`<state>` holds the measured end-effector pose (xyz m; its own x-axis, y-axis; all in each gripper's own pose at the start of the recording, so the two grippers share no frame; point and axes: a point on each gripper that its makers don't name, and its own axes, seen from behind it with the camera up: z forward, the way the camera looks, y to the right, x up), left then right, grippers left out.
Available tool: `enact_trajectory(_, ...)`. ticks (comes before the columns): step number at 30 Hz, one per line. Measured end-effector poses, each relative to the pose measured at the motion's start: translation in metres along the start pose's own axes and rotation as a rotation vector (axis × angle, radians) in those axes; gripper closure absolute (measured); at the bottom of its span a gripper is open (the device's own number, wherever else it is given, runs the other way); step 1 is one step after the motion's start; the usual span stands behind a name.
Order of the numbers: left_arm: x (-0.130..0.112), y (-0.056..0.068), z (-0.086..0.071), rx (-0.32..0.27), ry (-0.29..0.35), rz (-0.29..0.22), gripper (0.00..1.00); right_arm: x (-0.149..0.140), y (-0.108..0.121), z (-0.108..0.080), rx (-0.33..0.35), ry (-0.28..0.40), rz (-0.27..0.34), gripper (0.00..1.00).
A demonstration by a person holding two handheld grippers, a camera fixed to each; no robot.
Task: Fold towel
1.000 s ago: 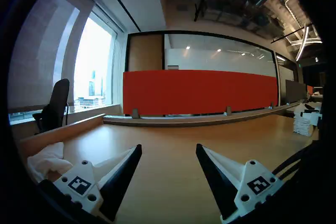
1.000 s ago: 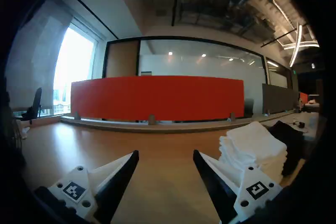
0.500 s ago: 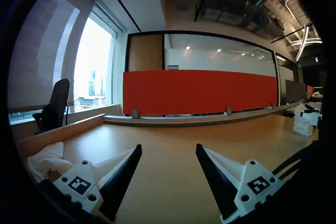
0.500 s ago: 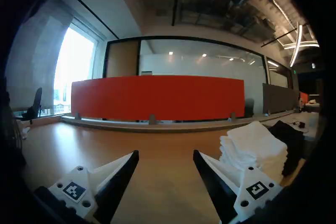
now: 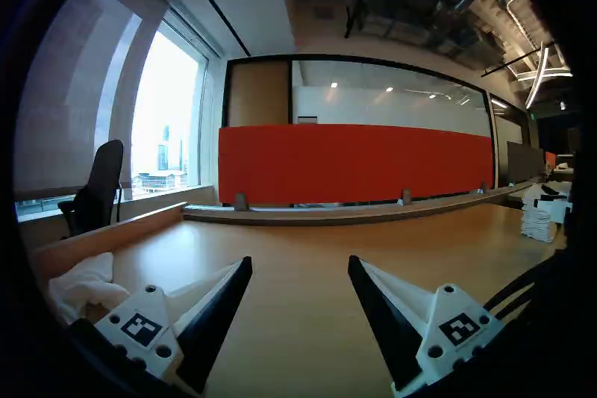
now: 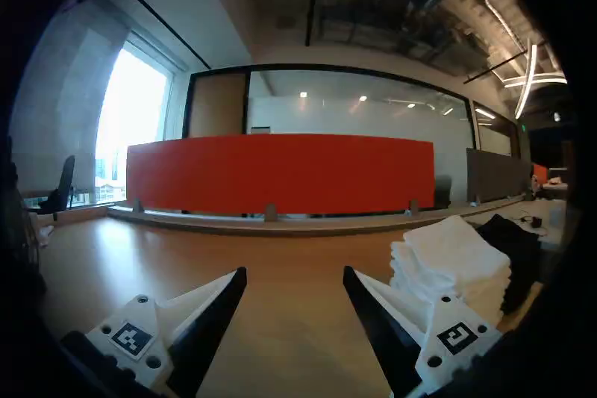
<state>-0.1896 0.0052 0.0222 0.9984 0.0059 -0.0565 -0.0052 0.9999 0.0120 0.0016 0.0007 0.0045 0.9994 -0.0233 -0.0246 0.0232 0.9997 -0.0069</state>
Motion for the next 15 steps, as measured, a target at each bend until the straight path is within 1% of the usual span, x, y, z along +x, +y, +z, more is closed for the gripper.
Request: enact_trajectory(15,0.0024,-0.0006,-0.0008,0.000,-0.001,0.000,0.05,-0.0001,0.0006,-0.0003,0.000,0.000,0.000,0.00)
